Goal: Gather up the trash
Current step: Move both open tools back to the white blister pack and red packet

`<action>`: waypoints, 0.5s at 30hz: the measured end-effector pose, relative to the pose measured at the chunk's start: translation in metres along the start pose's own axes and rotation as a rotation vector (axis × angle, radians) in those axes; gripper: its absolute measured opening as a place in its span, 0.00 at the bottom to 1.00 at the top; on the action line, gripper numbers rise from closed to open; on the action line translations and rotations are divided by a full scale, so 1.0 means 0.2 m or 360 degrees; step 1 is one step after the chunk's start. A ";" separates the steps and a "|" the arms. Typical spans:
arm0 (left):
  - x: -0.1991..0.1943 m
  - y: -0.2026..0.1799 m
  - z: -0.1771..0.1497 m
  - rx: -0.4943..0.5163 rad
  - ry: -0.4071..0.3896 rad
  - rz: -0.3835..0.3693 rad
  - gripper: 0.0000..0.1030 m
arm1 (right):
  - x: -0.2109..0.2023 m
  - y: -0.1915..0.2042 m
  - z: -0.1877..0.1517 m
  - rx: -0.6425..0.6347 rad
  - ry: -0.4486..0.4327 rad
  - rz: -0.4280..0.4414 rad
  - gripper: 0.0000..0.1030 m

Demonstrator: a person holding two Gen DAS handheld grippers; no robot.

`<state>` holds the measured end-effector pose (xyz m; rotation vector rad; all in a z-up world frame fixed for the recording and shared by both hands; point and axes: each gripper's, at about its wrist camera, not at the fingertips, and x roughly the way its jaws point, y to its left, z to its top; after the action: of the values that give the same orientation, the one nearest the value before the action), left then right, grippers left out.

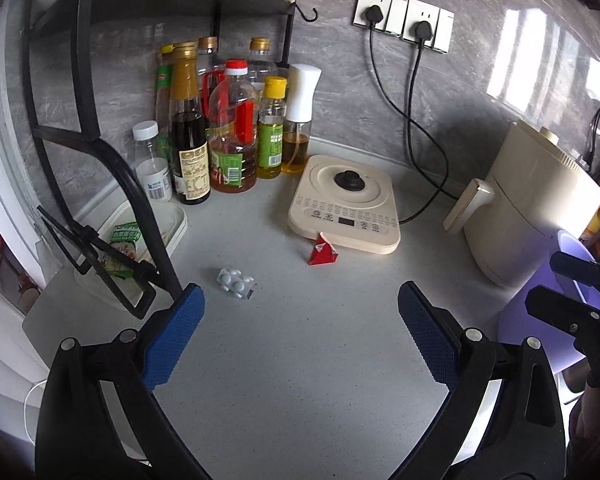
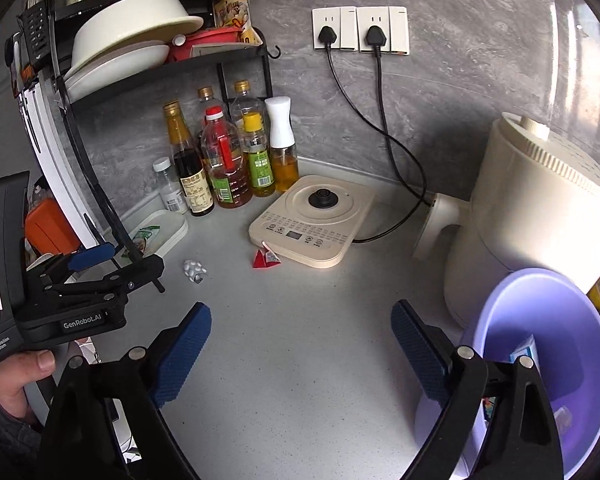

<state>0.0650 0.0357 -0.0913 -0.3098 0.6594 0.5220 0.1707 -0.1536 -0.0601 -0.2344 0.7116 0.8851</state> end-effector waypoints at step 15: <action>0.44 0.06 -0.05 -0.0249 0.0273 0.0103 0.76 | 0.48 0.02 0.07 -0.0063 0.0194 0.0093 0.66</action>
<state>0.1130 0.0729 -0.1569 -0.4856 0.7981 0.6147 0.2137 -0.0849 -0.1119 -0.3059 0.8178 0.9470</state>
